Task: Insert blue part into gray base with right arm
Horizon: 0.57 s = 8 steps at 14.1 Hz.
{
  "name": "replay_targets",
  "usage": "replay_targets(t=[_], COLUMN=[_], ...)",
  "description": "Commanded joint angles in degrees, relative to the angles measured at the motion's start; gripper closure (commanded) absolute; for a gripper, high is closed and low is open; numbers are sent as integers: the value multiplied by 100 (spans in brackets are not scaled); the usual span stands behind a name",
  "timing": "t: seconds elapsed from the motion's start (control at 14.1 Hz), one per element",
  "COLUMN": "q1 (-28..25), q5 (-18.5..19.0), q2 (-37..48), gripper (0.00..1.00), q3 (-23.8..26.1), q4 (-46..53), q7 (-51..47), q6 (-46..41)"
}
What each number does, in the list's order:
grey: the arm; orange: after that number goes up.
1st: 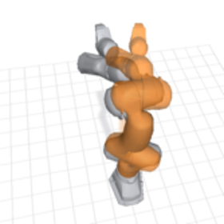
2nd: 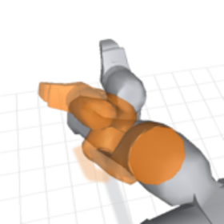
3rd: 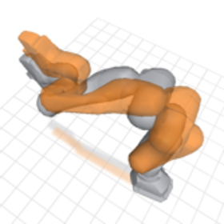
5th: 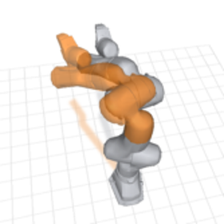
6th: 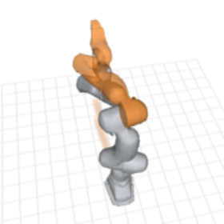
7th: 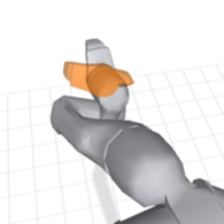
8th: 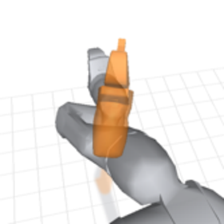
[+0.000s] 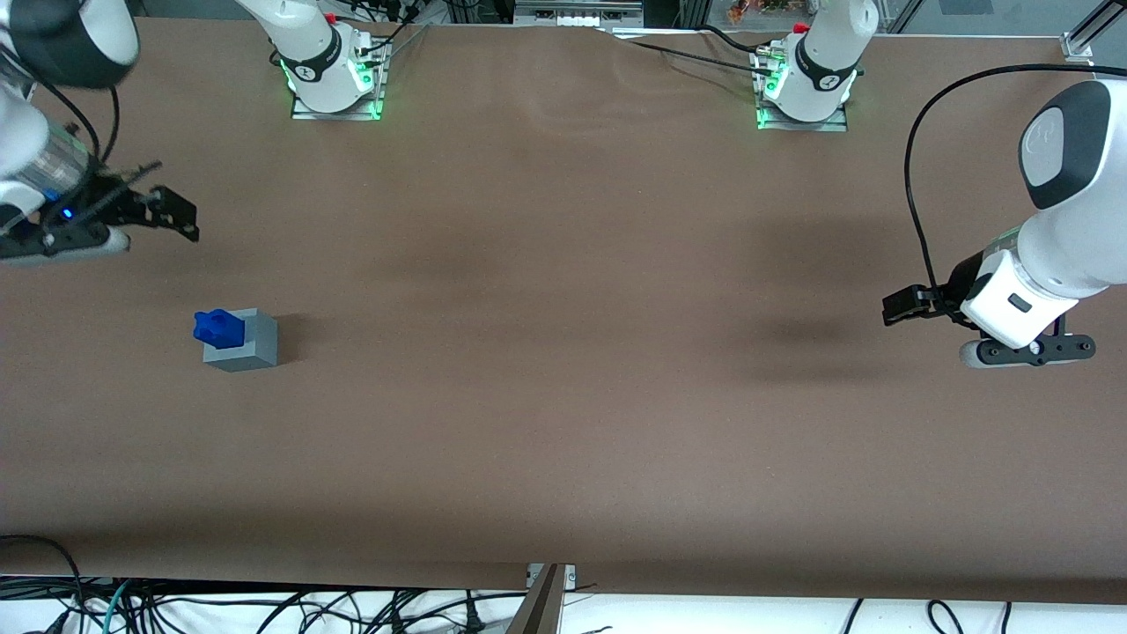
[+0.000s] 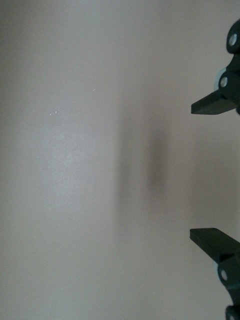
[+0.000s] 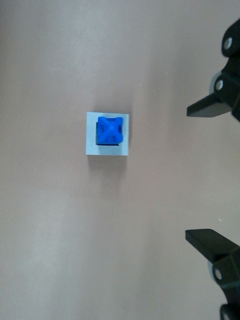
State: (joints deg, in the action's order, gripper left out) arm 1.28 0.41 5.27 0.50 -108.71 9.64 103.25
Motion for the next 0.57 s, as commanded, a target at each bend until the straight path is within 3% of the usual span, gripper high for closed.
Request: replay_targets(t=[0.0,0.5], q1=[12,-14], q5=[-164,-164], q2=[-43,-87], gripper=[1,1], q3=[82,108], q4=[682,1607], q7=[-94,-182], q6=[-769,-1720])
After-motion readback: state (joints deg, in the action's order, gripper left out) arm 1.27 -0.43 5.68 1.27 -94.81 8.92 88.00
